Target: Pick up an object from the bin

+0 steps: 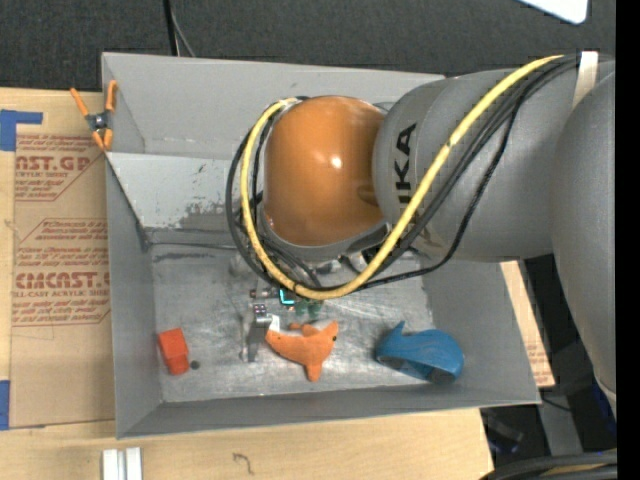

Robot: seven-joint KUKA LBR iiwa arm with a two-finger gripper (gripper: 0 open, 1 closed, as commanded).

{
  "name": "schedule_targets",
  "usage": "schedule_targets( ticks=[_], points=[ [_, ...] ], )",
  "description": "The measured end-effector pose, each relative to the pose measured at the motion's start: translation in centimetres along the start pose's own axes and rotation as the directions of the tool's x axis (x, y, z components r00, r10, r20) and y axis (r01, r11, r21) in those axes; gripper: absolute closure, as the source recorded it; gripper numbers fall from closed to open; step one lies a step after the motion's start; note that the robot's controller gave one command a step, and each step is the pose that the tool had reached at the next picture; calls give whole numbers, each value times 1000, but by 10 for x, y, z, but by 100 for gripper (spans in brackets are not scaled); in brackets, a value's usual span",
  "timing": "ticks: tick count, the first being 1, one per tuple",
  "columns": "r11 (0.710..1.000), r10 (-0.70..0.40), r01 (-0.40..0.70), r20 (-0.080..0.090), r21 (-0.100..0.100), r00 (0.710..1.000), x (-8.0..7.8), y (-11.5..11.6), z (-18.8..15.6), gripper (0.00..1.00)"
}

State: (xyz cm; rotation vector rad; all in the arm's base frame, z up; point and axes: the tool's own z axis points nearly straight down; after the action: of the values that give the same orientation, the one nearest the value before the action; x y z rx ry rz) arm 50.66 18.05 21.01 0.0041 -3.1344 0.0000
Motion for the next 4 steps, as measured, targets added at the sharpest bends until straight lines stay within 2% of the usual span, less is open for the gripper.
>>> schedule_targets(
  ticks=[1, 2, 3, 4],
  points=[
    [1000, 1, -1, 8, -1, 1000, -2, -1, -4, 0],
    [998, 64, -64, 13, -6, 998, -45, -58, 136, 100],
    [998, 64, -64, 12, -7, 998, -45, -58, 137, 100],
    [1000, -22, 22, 9, -1, 1000, -23, -38, 8, 100]
  ],
)
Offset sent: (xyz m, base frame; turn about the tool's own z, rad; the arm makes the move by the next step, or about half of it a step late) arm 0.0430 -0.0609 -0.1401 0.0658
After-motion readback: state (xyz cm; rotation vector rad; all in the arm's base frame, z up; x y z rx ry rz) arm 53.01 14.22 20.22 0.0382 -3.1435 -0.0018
